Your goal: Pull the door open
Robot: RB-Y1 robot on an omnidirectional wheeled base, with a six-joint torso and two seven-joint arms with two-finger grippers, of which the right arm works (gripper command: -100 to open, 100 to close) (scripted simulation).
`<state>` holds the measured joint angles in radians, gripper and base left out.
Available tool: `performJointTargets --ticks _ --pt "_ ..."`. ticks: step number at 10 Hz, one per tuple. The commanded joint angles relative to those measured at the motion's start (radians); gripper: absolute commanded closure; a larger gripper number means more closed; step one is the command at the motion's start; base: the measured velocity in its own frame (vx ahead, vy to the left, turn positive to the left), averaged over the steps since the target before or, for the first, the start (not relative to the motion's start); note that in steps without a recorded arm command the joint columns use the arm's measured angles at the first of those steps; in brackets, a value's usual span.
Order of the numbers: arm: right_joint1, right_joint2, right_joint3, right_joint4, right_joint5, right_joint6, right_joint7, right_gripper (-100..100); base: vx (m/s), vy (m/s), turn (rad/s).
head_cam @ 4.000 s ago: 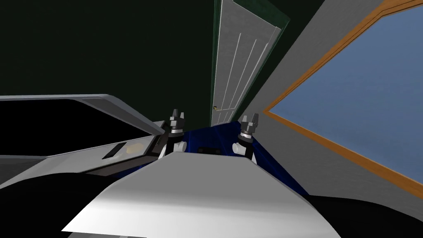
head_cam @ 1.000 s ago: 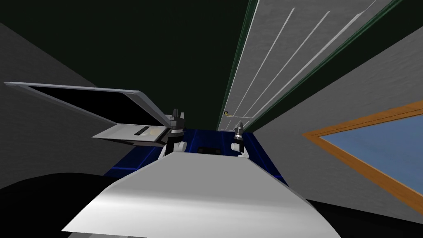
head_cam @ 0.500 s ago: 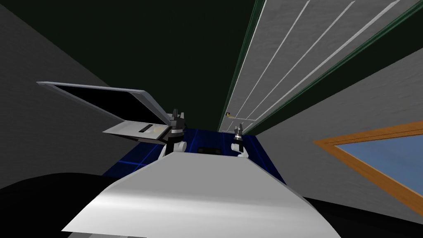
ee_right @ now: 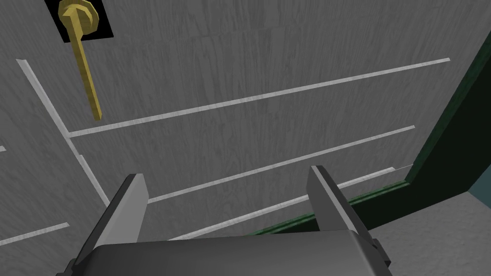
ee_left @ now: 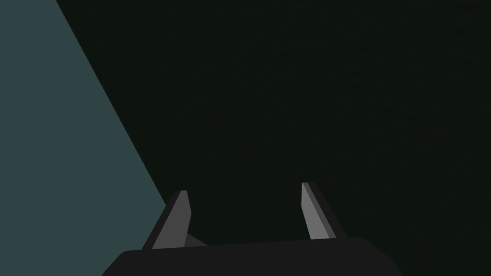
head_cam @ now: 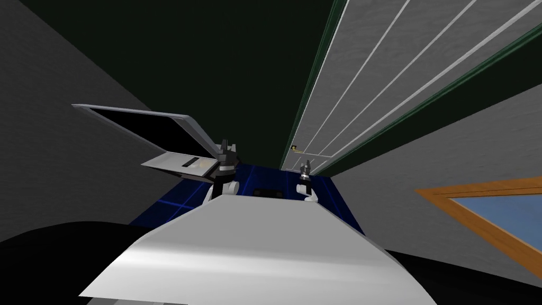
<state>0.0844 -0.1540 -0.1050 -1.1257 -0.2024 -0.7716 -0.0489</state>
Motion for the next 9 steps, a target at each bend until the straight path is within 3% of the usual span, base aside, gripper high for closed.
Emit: performJointTargets --ticks 1,2,4,8,9 --pt "-0.017 -0.006 -0.007 0.05 -0.005 -0.005 -0.009 -100 0.042 -0.036 0.129" --pt "-0.034 -0.011 -0.013 0.078 -0.009 -0.012 -0.017 -100 0.057 -0.057 0.208" --pt "-0.034 -0.011 -0.013 0.102 -0.009 -0.012 -0.017 -100 0.025 -0.036 0.033" --pt "-0.08 -0.026 -0.03 0.214 -0.022 -0.032 -0.04 -100 0.032 -0.036 0.136" --pt "-0.08 -0.026 -0.03 0.234 -0.022 -0.032 -0.04 -100 0.035 -0.049 0.079"
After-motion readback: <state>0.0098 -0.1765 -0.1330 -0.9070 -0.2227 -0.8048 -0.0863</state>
